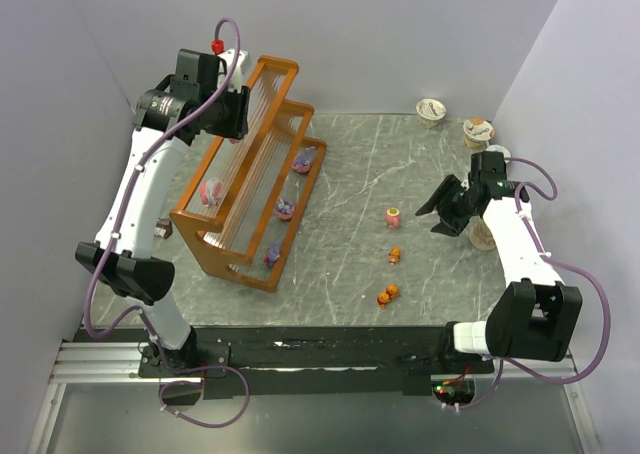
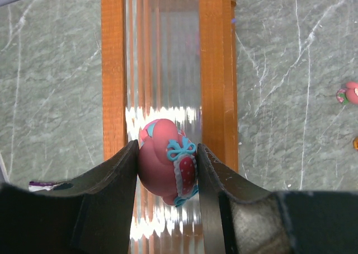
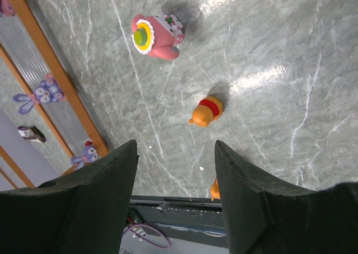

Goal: Place and organize the plastic toys onto the shelf

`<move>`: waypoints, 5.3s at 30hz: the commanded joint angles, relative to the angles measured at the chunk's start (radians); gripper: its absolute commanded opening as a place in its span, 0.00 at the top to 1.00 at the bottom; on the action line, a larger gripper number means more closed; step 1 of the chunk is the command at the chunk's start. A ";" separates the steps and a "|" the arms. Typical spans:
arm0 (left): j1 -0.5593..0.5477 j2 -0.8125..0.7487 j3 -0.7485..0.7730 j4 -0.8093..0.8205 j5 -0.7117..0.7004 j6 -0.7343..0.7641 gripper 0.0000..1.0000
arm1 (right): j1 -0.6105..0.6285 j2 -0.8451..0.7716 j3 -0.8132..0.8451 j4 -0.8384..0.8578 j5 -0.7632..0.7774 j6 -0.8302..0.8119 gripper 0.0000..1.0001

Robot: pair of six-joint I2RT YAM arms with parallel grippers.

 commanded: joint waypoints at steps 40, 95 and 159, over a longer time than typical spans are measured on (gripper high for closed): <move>0.091 0.002 0.015 0.011 0.294 0.031 0.57 | -0.007 -0.009 0.024 0.043 -0.041 0.002 0.36; -0.461 0.100 0.225 0.322 0.022 -0.272 0.04 | -0.007 -0.012 0.044 -0.017 0.070 0.022 0.34; -0.612 0.742 0.095 0.537 -0.181 -0.744 0.87 | -0.122 -0.133 0.184 -0.226 0.289 0.074 0.34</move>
